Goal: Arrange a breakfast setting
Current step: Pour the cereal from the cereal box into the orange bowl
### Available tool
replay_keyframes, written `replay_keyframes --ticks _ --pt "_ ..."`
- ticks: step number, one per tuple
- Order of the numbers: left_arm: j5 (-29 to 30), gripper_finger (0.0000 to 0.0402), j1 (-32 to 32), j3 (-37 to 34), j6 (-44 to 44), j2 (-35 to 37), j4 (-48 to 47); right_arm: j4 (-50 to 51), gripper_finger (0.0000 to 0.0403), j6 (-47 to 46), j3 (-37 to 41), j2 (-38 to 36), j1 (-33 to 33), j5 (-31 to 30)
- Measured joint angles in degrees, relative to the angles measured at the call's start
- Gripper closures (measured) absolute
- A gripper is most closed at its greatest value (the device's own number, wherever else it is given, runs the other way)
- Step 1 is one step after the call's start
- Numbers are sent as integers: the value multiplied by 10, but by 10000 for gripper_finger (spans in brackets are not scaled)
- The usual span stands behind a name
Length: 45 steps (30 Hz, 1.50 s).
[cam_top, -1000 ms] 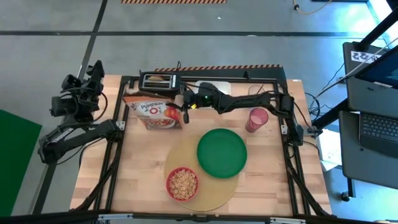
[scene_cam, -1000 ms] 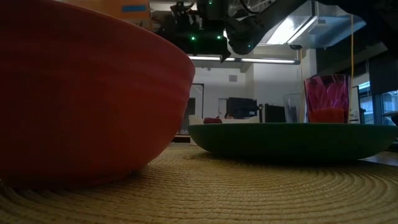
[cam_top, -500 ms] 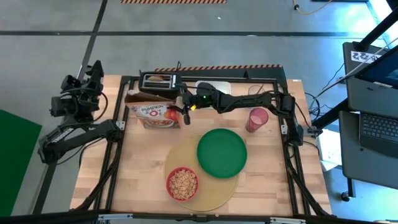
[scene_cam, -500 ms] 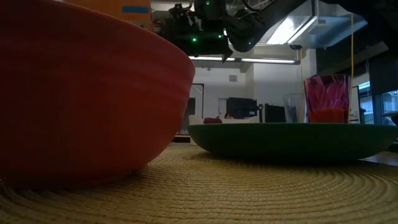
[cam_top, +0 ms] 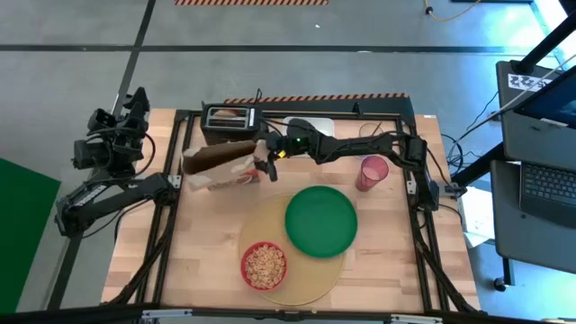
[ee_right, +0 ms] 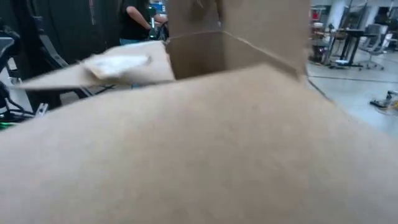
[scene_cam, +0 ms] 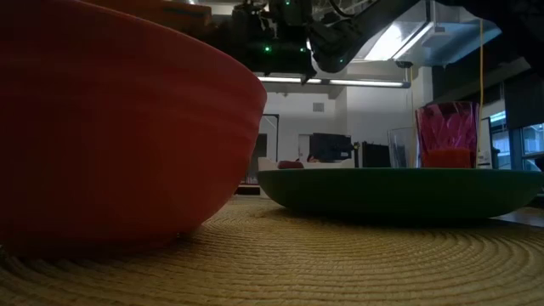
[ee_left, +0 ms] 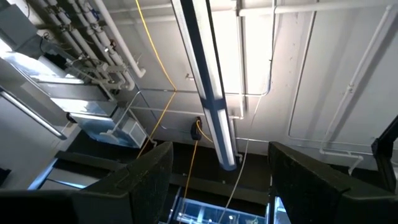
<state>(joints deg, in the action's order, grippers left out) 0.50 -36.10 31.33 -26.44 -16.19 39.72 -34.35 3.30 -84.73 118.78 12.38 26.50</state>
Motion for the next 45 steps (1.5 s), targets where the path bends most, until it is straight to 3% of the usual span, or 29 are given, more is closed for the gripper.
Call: replay_keyframes --ticks 7,26,39,45 --pt "0 145 0 0 0 -10 1 -1 54 -5 0 -1 0 7" --pt "0 145 0 0 0 -30 7 -8 52 34 -1 -24 0 11" --pt "0 145 0 0 -1 -30 6 107 52 83 -1 -31 0 41" --pt "0 145 0 0 -1 -30 -2 251 52 163 -1 -70 12 27"
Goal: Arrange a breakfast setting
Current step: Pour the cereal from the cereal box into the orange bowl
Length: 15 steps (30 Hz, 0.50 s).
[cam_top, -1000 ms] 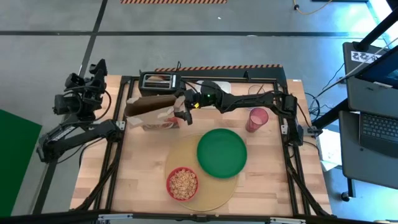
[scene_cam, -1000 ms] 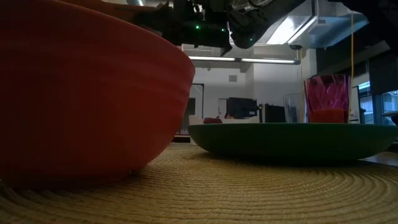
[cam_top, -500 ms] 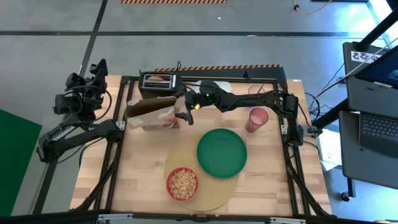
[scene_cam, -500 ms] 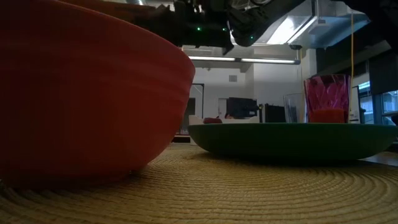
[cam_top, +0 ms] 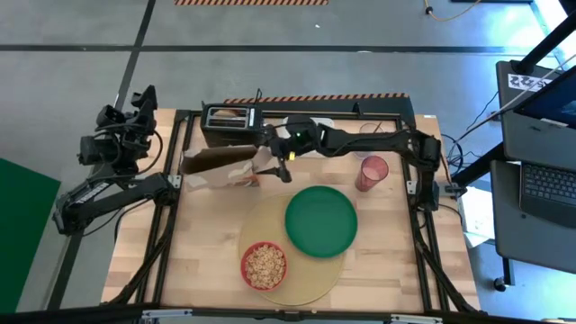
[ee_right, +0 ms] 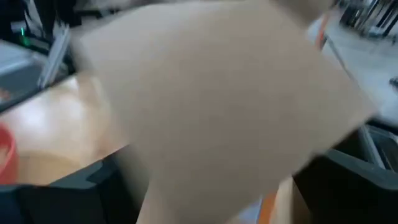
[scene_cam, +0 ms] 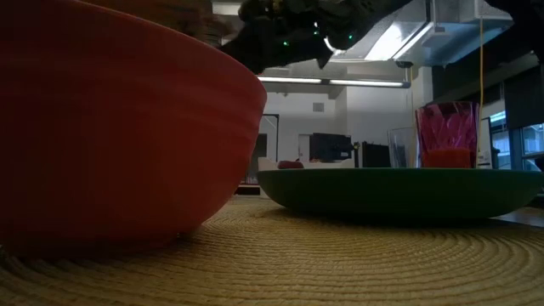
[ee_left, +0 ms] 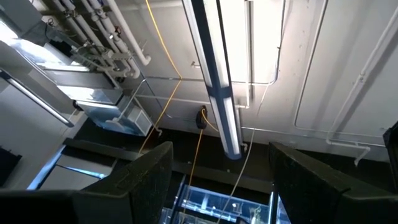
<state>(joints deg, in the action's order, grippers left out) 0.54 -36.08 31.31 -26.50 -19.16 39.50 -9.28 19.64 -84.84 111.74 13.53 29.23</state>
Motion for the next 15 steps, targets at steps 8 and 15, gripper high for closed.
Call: replay_keyframes --ticks 8,15 --pt "0 145 0 0 1 -10 2 111 52 54 0 -38 16 -30" --pt "0 145 0 0 0 -21 4 155 52 63 0 -49 19 -84"
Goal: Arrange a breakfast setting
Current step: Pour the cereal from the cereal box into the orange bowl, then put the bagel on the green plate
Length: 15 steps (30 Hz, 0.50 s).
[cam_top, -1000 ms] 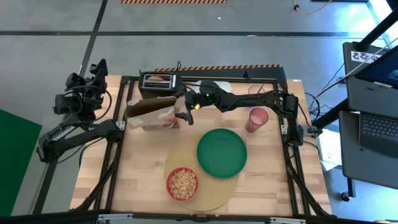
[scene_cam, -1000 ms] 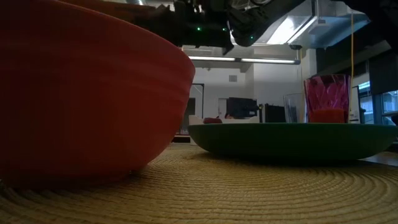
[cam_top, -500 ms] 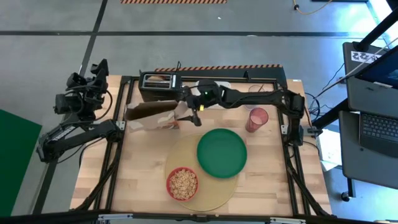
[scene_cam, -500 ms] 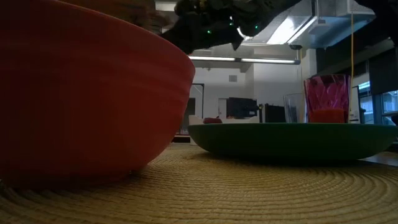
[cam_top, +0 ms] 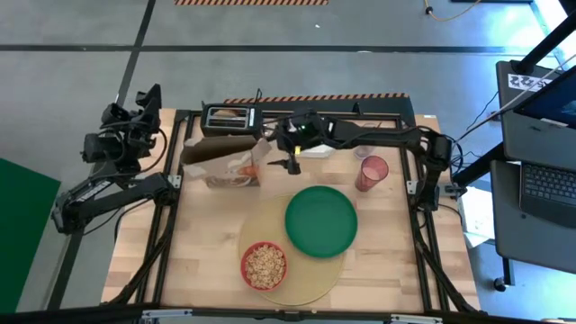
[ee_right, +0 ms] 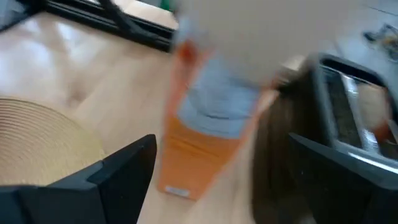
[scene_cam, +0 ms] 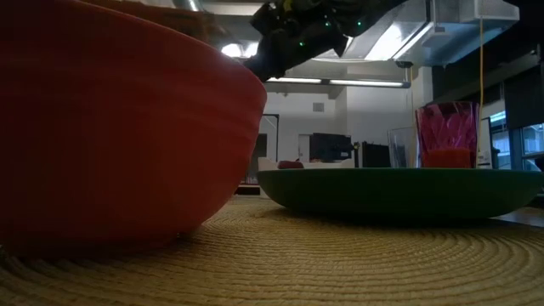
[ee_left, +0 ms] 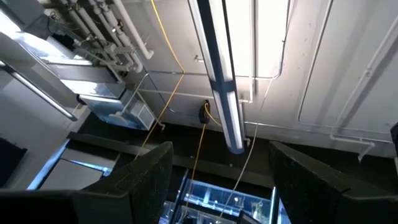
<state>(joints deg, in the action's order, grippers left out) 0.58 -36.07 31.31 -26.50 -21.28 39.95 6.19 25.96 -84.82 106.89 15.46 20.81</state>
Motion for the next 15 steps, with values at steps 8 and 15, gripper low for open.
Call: replay_keyframes --ticks 8,15 --pt "15 145 0 0 49 0 -17 7 52 6 0 -24 8 -84" --pt "89 155 0 0 217 23 -137 12 52 19 0 -24 16 -88"
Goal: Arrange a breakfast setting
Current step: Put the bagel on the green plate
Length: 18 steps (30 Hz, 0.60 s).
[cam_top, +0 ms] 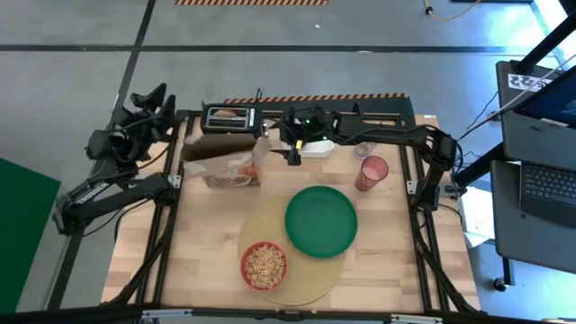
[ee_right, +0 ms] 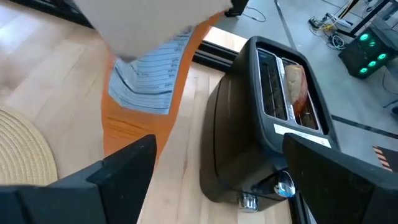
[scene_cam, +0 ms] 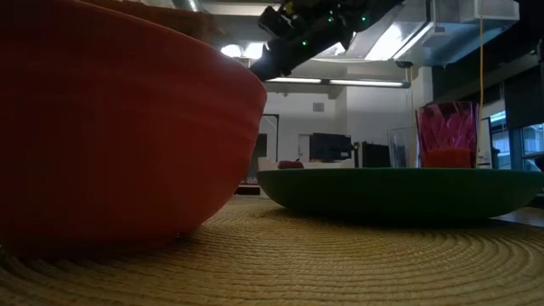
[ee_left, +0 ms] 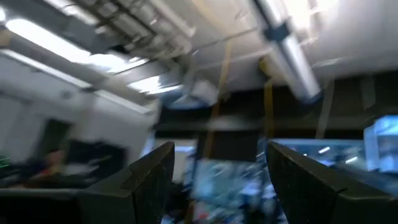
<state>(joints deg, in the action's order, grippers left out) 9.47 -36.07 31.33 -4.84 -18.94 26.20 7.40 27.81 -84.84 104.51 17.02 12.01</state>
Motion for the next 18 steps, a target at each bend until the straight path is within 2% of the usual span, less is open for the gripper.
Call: replay_keyframes --ticks 5,10,15,18 --pt "86 162 0 0 29 9 -20 -6 52 4 0 0 3 -32" --pt "96 162 0 0 26 6 -19 -39 52 11 0 1 14 -39" --pt "116 162 0 0 26 -2 17 -80 52 1 0 1 32 -21" --pt "115 162 0 4 24 -23 62 -108 52 -60 0 3 51 32"
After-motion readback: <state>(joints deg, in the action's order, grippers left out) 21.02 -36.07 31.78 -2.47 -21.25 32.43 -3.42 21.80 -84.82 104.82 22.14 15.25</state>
